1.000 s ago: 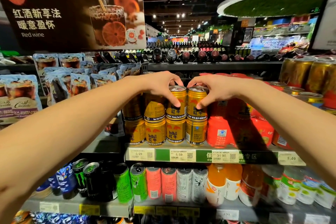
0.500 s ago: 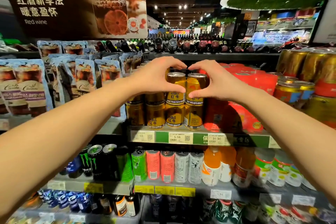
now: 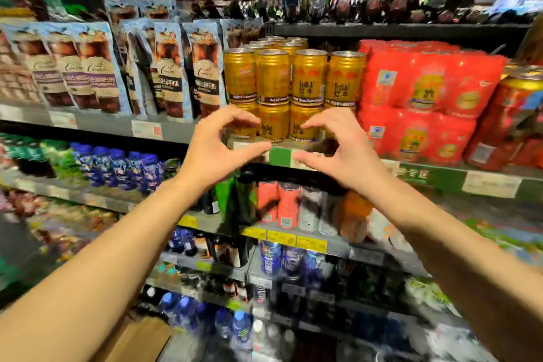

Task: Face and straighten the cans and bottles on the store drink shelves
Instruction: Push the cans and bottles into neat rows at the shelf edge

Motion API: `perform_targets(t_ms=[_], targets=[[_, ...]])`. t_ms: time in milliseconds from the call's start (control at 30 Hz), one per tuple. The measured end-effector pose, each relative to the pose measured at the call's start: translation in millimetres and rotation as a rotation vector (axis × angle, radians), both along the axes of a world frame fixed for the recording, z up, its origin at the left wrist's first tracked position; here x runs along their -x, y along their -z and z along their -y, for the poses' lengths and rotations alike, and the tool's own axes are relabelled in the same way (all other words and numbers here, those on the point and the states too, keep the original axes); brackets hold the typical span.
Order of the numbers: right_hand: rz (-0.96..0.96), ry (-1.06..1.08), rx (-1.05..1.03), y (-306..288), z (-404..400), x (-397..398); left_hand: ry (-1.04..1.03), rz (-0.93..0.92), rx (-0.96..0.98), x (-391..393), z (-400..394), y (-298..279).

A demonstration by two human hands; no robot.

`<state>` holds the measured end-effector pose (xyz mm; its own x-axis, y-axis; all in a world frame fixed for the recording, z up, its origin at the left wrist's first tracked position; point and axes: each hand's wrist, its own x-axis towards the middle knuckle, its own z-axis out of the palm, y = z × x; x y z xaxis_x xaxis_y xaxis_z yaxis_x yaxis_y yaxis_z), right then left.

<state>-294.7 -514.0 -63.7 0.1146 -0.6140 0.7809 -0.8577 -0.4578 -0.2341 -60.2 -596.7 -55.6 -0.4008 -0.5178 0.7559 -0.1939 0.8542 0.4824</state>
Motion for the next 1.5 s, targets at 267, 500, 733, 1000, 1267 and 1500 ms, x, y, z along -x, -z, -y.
perform_targets(t_ms=[267, 500, 733, 1000, 1267, 1500], targets=[[0.24, -0.073, -0.377, 106.2, 18.6, -65.1, -0.181, -0.026, -0.221, -54.0, 20.4, 111.9], [0.184, 0.225, -0.33, 163.9, 73.4, -106.2, -0.255, 0.128, -0.394, -71.1, 93.5, 169.0], [-0.106, 0.468, -0.484, 166.7, 124.7, -116.8, -0.143, 0.478, -0.107, -60.7, 153.1, 185.7], [-0.224, 0.535, -0.528, 165.8, 141.0, -120.4, -0.113, 0.57, 0.158, -54.0, 176.9, 187.1], [-0.214, 0.553, -0.476, 170.4, 143.7, -120.4, -0.107, 0.461, 0.172, -52.1, 177.0, 188.5], [-0.079, 0.565, -0.384, 178.4, 109.4, -101.6, -0.051, 0.302, 0.218, -34.9, 156.1, 184.9]])
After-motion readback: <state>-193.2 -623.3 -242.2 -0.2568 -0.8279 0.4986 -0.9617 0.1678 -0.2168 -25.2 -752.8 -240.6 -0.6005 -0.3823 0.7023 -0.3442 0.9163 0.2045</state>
